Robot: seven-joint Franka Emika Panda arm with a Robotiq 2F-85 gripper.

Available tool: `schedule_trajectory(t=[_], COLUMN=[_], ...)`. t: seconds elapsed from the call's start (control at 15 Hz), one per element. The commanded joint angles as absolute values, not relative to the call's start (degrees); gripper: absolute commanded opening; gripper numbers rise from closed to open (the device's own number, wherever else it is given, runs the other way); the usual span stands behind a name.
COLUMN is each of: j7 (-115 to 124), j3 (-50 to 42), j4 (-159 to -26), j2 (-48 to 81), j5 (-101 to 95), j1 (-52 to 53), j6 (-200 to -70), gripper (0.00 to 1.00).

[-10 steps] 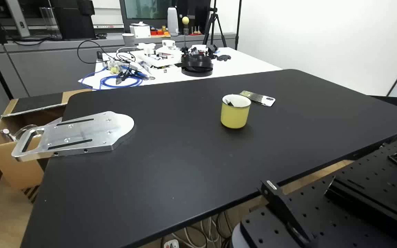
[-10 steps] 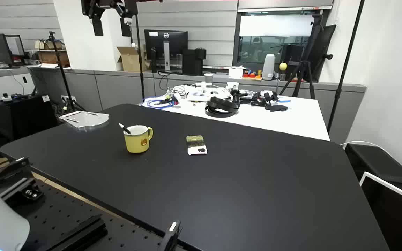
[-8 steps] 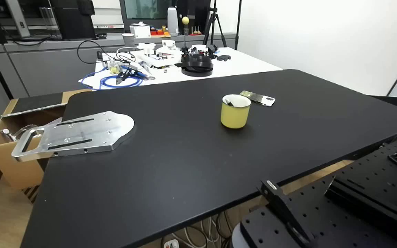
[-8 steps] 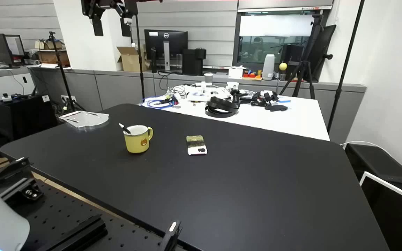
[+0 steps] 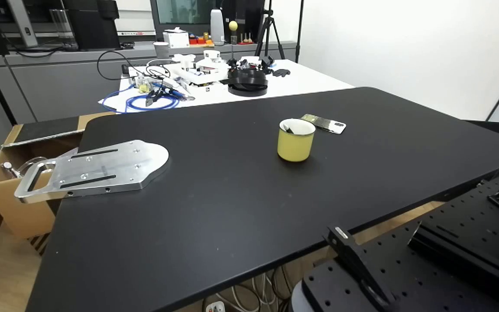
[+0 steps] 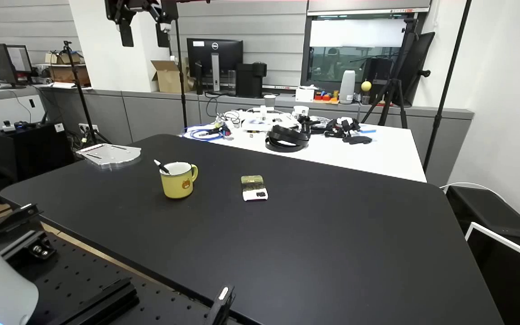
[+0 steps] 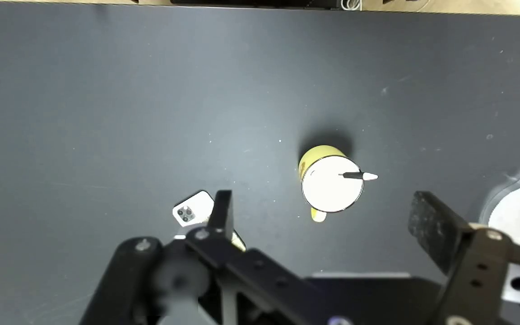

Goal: Use the brush to scrub the inside of the jar

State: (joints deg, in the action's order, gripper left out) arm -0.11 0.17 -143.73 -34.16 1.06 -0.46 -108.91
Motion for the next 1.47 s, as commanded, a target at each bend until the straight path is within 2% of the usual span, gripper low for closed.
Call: schedule_trajectory(t=[0.0,0.87,1.4], j7=[-0.05,1.78,10.4], j3=[0.04,2.09,7.69], j4=[-143.62,-142.34,-139.89], j2=[-34.14,-32.3,-25.22], j5=[0.97,-2.99,-10.93], j1=[-0.32,-1.28,-1.33], j6=[-108.78,-110.58,-124.53], gripper=[1.0,1.0,1.0])
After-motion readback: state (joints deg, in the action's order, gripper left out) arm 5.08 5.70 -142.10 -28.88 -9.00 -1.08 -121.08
